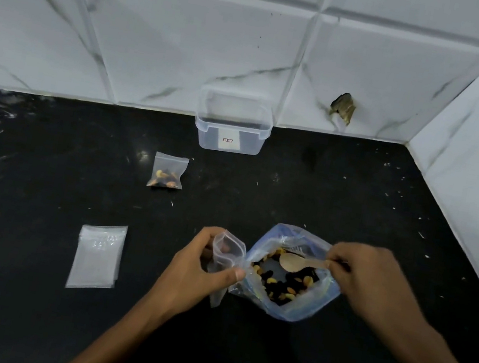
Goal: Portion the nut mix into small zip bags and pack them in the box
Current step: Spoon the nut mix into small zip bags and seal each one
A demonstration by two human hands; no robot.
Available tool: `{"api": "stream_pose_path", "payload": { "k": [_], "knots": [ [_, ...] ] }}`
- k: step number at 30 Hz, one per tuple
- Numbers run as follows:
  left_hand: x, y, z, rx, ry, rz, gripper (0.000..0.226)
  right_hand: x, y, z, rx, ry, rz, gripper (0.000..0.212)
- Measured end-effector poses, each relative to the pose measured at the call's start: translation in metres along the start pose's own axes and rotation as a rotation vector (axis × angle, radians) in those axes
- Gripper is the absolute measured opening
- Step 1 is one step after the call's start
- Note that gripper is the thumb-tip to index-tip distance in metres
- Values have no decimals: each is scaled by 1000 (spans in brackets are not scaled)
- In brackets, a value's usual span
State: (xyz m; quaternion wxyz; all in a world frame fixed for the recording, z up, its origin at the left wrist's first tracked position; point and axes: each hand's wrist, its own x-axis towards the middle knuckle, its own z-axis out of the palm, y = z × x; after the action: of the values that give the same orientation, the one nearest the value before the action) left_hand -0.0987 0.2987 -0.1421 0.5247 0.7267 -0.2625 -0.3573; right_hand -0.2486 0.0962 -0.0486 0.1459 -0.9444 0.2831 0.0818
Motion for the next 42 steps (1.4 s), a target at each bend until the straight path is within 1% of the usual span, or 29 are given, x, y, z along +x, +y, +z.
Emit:
{"api": "stream_pose_path", "payload": {
  "k": [3,7,9,11,14,18,26,31,34,37,39,41,42],
  "knots": [
    [-5,-7,-2,-32,-55,-32,46,12,17,33,-48,-113,82,9],
    [-13,-16,6,-140,-147,-91,49,13,20,54,4,-83,80,15],
    [-13,-17,12,-167,-171,-96,45,15,16,59,89,-132,80,14],
    [-11,-17,17,-192,-175,-92,42,20,11,66,200,-141,112,13],
    [-7,-15,18,-212,-145,-82,40,27,1,78,351,-147,169,13],
    [-4,-12,11,-185,-112,-64,37,36,-7,85,465,-138,191,17],
    [-2,-8,1,-96,-88,-55,48,37,12,53,575,-144,288,11],
    [-1,-1,0,-13,-56,-9,48,27,31,34,733,-176,354,13],
    [0,8,0,22,-38,24,50,21,35,20,825,-195,363,14],
    [4,16,3,51,-21,55,53,18,31,0,885,-166,334,14],
    [8,20,5,77,-7,78,55,16,23,-12,881,-121,279,14],
    [13,21,7,95,18,101,56,14,10,-24,845,-68,208,13],
    [15,22,8,105,29,112,57,12,3,-28,788,-31,162,12]
  ]
}}
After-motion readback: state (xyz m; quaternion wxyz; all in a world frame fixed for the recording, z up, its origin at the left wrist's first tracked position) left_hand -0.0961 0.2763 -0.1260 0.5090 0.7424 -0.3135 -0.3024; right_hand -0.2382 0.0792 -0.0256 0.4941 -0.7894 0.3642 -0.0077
